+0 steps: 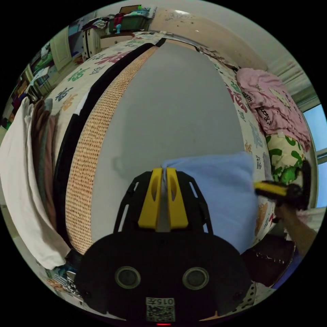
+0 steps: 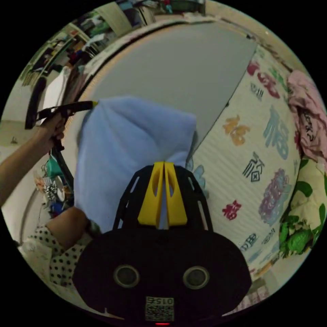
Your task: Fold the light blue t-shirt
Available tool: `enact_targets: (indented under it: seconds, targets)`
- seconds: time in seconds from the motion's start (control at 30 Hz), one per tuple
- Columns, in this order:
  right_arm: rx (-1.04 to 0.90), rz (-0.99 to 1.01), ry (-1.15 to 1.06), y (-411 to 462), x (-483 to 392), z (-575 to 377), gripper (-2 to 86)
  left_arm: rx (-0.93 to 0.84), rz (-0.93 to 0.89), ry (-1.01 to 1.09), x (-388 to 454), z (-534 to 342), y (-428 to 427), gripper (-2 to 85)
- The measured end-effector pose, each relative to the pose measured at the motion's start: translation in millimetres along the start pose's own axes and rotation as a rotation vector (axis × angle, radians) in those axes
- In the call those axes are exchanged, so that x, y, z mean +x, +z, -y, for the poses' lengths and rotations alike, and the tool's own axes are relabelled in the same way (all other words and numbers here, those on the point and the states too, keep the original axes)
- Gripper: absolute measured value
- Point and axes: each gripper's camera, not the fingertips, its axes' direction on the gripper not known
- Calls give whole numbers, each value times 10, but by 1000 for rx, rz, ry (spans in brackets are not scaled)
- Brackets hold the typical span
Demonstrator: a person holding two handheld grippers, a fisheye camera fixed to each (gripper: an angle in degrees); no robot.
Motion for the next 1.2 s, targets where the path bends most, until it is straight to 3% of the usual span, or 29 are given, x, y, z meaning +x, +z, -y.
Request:
enact_targets:
  seconds: [0.1,0.3,0.5,0.73,0.97,1.2]
  targets:
    - [32,7,18,30,232,-18,3,-7,-72,-103,-198,-95,19,22]
    - [236,328,293,7,1334,-258,118,105,-317,-147,-661,-619,-208,117]
    - [125,429,234,727,1898,20,136,17,-433,-157,-918,-1004,269,153]
    - [58,532,213,1743,2241,38,129,-5,-478,-188,-1164,-1220,445,103]
    - [53,472,231,2672,2344,-212,114,-28,-577,-219,-1463,-1692,495,76]
    - [33,378,170,3572,1944,-440,102,111,-532,-200,-1749,-2822,-199,64]
